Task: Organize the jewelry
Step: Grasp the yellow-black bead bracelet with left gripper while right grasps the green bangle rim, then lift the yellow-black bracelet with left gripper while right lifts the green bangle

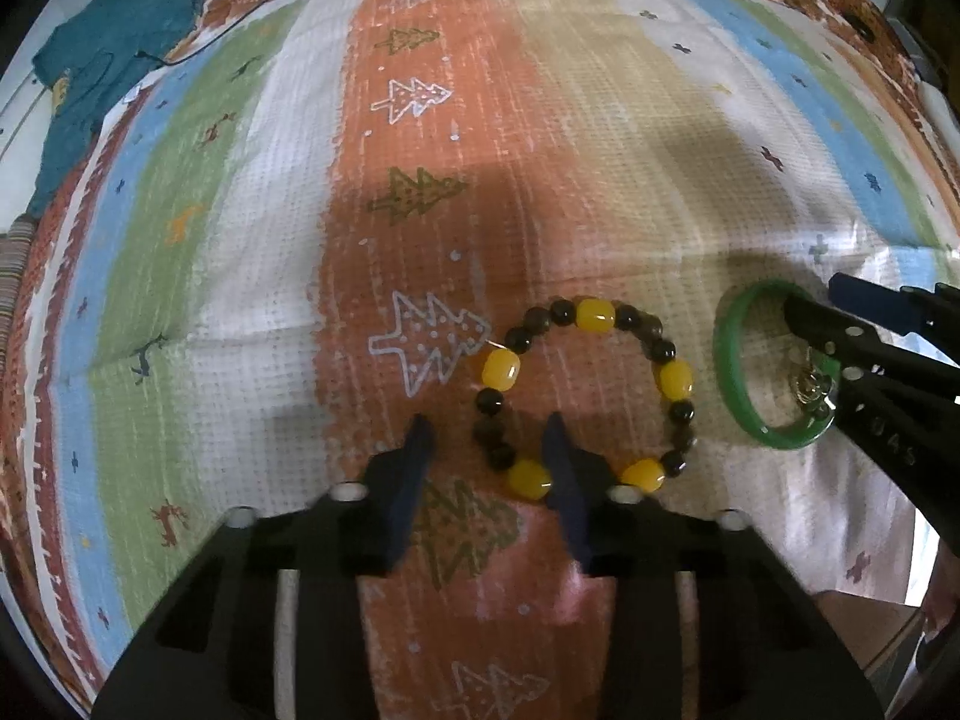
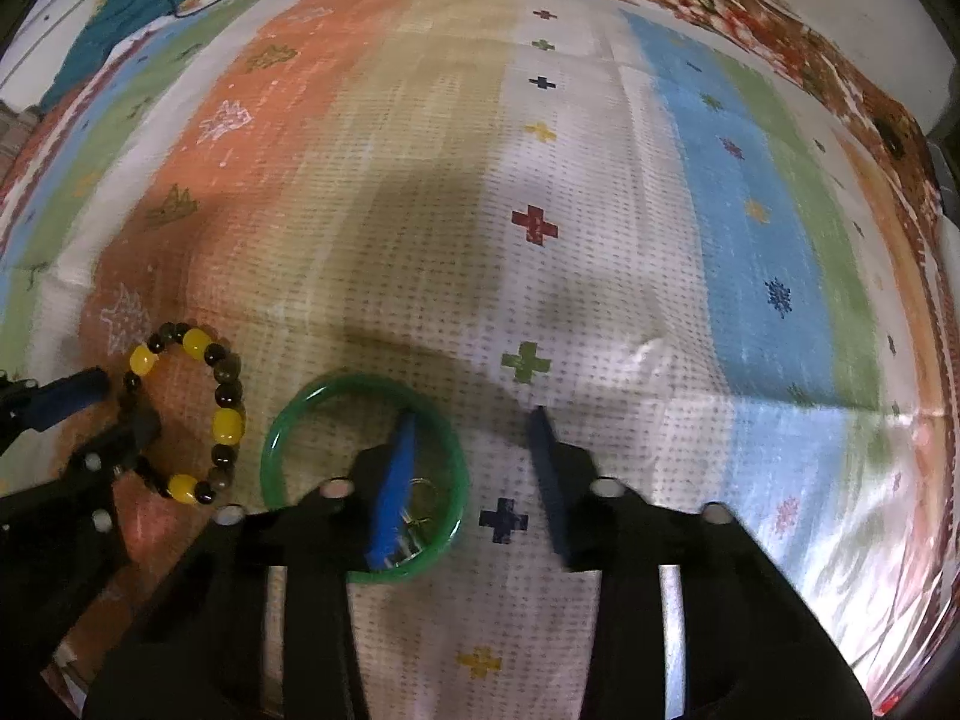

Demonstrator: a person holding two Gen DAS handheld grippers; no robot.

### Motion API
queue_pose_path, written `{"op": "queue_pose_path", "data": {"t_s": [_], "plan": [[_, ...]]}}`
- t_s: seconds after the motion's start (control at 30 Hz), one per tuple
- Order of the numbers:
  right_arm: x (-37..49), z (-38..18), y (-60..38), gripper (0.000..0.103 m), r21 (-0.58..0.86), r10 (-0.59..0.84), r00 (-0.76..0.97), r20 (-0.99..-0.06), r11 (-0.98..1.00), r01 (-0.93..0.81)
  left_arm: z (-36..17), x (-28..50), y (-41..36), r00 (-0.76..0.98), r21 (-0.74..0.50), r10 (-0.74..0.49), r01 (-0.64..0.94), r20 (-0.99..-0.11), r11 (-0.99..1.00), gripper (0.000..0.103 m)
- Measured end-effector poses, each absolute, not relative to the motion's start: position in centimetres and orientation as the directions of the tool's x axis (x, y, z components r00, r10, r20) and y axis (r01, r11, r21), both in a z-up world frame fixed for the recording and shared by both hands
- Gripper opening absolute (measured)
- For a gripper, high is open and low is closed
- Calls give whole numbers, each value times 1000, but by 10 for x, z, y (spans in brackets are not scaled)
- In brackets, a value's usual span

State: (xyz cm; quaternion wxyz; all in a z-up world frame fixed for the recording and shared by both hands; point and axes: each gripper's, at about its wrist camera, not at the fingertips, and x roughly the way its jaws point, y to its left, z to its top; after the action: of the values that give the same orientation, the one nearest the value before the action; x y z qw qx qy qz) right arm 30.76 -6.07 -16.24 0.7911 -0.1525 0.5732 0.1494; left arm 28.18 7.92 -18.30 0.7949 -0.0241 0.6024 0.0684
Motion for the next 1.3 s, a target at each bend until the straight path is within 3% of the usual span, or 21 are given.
{"op": "queue_pose_path", "data": {"t_s": [0.03,0.07,0.33,1.3], "plan": [[307,-162,-61,16,-66,67,297,-952,908,-414,-183,282,79,263,53,87,-135,-961,989,11],[307,-162,-61,13,-62,71,298,-952,908,-414,-184,283,80,261,61,96,-137,-961,989,10],[304,-156,-64,8,-44,92,302,-949,908,-416,-178,281,83,255,47,85,-150,-963,988,10],[279,-127,-91,8,-53,86,316,-945,912,-407,-150,257,79,290,7,58,-173,-955,985,10]]}}
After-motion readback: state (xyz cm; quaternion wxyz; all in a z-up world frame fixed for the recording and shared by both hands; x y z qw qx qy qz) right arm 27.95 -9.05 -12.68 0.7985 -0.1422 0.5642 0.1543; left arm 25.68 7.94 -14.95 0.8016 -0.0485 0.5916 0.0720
